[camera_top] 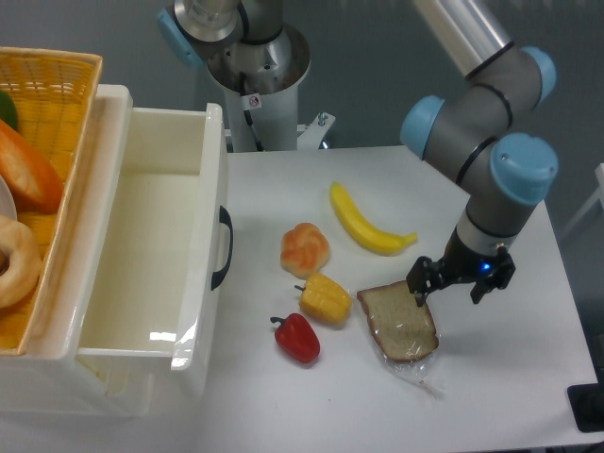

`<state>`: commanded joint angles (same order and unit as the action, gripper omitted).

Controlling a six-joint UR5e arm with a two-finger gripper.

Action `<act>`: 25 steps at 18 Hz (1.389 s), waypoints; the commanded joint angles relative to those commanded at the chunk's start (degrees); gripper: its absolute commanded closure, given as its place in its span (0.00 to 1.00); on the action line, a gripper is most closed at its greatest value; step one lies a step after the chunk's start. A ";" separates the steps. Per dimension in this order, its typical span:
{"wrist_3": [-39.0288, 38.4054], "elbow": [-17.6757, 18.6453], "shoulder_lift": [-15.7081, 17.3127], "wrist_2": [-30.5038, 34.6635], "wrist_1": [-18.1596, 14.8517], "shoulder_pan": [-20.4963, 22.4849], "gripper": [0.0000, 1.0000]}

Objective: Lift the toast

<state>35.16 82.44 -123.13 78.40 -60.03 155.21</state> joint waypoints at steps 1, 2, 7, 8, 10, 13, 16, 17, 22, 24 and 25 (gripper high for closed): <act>0.00 0.00 -0.26 0.00 0.00 -0.09 0.00; 0.09 -0.09 -0.35 0.00 0.09 -0.09 0.00; 1.06 -2.28 -3.25 0.00 4.03 -0.79 0.00; 1.06 -2.37 -3.60 0.00 4.22 -1.14 0.00; 1.14 -1.94 -3.69 0.00 4.31 -1.23 0.00; 1.23 -2.55 -4.04 0.00 4.48 -1.23 0.00; 0.71 -5.09 -5.97 0.00 4.66 -1.41 0.00; 0.53 -5.53 -6.68 -0.09 5.53 -1.67 0.00; -7.54 -5.72 -7.74 -0.09 8.96 -1.93 0.00; -11.05 -5.63 -7.56 -0.09 8.96 -1.85 0.00; -12.73 -5.63 -7.48 -0.09 8.96 -1.85 0.00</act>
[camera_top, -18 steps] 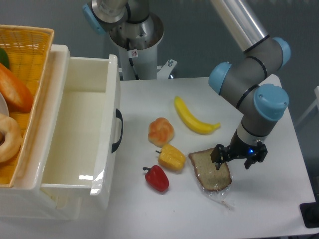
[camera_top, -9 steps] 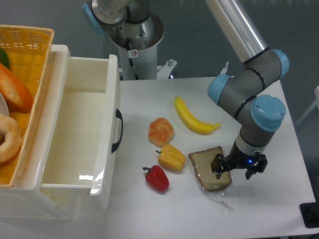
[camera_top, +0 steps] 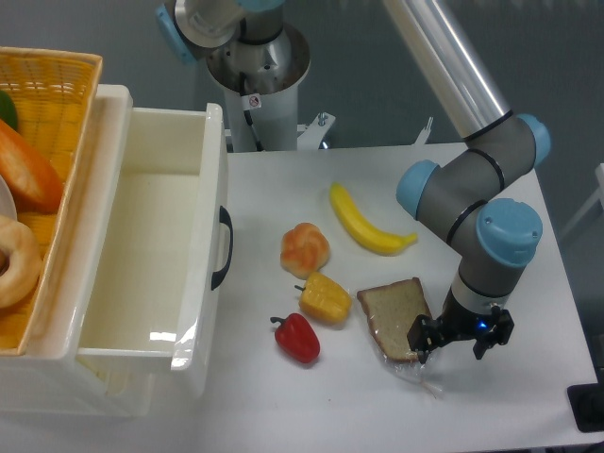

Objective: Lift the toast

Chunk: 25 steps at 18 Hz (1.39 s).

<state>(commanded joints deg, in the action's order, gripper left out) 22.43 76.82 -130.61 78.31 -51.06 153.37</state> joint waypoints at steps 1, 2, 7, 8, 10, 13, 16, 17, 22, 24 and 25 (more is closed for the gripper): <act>-2.28 0.00 0.00 0.00 0.00 0.00 0.00; -4.65 0.09 0.00 0.00 0.00 -0.09 0.00; -6.61 0.18 -0.44 0.09 0.00 -0.88 0.00; -6.35 0.18 -0.79 0.09 0.09 -0.97 0.00; -5.91 -0.09 -1.49 0.09 0.09 -1.23 0.00; -5.03 -0.35 -1.76 0.09 0.09 -1.49 0.00; -4.94 -0.35 -2.02 0.09 0.18 -1.58 0.00; -4.94 -0.44 -2.19 0.09 0.26 -1.58 0.00; -5.46 -0.44 -2.64 0.09 0.53 -2.11 0.00; -5.20 -0.44 -2.81 0.35 0.53 -2.28 0.00; -5.12 -0.44 -2.99 0.70 0.53 -2.29 0.00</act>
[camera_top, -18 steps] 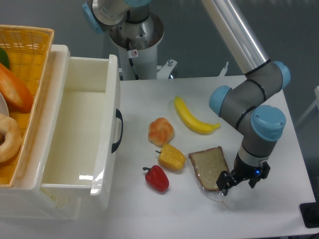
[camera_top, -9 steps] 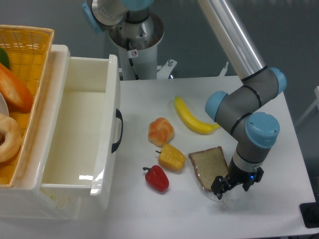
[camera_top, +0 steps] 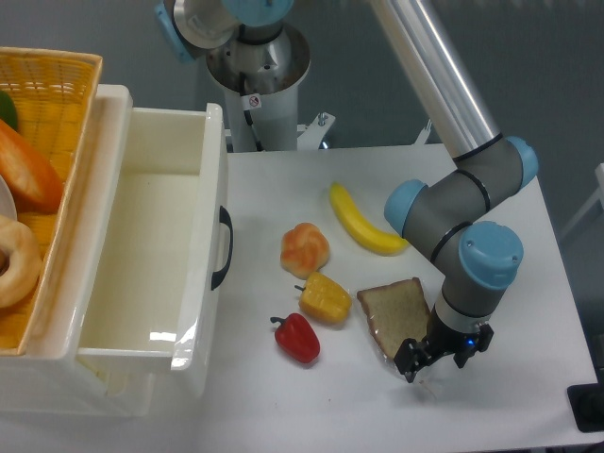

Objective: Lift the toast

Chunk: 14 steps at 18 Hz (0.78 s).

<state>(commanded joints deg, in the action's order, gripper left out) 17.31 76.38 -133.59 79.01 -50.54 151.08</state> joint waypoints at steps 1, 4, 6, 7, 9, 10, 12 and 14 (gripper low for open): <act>0.09 0.00 -0.09 0.09 0.09 -0.17 0.00; 0.18 0.00 -0.18 0.09 0.09 -0.70 0.00; 0.26 0.00 -0.44 0.09 0.09 -0.79 0.00; 0.53 -0.09 -0.70 0.18 0.09 -0.79 0.00; 1.23 0.09 -0.62 0.18 0.09 -1.05 0.00; 1.49 0.00 -0.62 0.18 0.09 -1.23 0.00; 1.93 0.00 -0.79 0.18 0.09 -1.32 0.00; 1.93 0.00 -0.71 0.18 0.09 -1.32 0.00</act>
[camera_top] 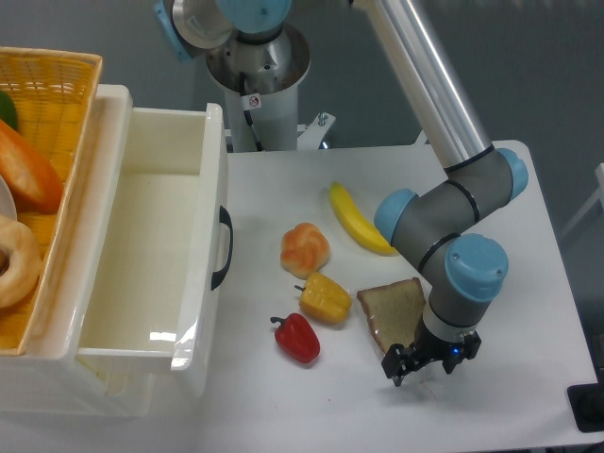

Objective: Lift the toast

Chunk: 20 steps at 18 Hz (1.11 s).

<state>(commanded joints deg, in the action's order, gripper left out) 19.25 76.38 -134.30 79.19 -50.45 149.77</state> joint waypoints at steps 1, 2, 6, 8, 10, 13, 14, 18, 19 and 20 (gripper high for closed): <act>0.00 0.00 0.00 0.00 0.00 0.00 0.01; 0.00 0.00 0.00 0.00 0.00 0.00 0.06; 0.00 0.18 0.18 0.00 0.00 -0.09 0.30; 0.00 0.26 0.18 0.00 0.00 -0.09 0.38; 0.00 0.26 0.26 0.00 0.00 -0.09 0.46; 0.00 0.26 0.18 0.00 0.00 -0.09 0.50; 0.00 0.35 0.18 0.00 0.00 -0.09 0.50; 0.00 0.53 0.09 0.00 0.00 -0.09 0.64; 0.09 0.53 0.09 0.00 0.00 -0.09 0.66; 0.17 0.61 0.18 0.00 0.00 -0.17 0.74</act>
<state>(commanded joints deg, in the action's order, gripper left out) 19.42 76.99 -134.12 79.19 -50.45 149.59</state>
